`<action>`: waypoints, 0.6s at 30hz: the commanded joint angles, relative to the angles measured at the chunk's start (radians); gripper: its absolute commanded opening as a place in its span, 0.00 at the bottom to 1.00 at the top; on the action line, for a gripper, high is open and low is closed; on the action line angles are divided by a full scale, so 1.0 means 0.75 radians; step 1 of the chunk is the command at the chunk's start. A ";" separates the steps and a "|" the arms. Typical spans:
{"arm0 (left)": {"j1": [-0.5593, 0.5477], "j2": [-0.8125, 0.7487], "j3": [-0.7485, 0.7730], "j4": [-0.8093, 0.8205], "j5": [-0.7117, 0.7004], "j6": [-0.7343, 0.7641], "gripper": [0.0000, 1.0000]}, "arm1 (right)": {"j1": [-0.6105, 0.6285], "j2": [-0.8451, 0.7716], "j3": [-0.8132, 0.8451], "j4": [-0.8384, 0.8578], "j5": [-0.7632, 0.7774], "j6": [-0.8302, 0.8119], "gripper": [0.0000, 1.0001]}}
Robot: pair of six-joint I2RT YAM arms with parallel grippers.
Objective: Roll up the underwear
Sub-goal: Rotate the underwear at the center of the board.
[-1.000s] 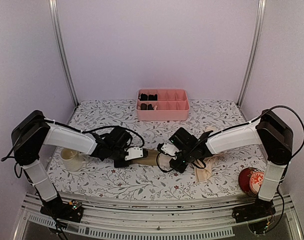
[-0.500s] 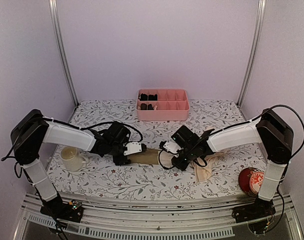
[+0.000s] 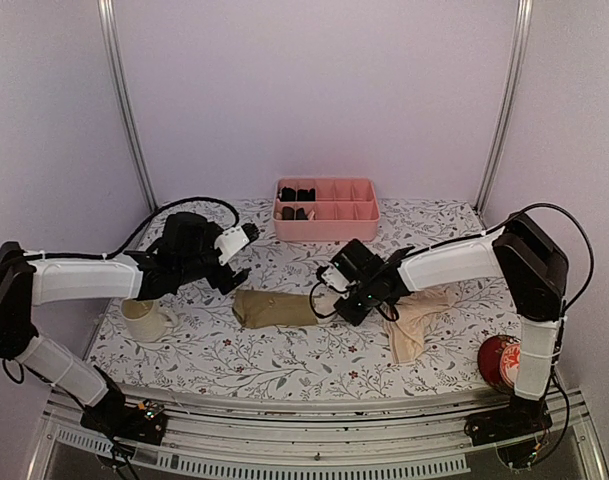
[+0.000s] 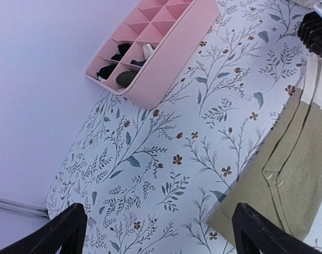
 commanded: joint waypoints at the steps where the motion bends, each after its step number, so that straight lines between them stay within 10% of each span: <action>1: 0.069 0.018 -0.042 0.144 -0.009 -0.063 0.99 | -0.103 0.181 0.181 -0.105 0.160 0.015 0.38; 12: 0.097 0.131 -0.023 0.138 0.011 -0.008 0.99 | -0.231 0.786 1.093 -0.096 0.247 -0.194 0.56; 18: 0.098 0.225 0.016 0.123 -0.082 0.030 0.98 | -0.229 0.550 0.878 -0.014 0.273 -0.123 0.67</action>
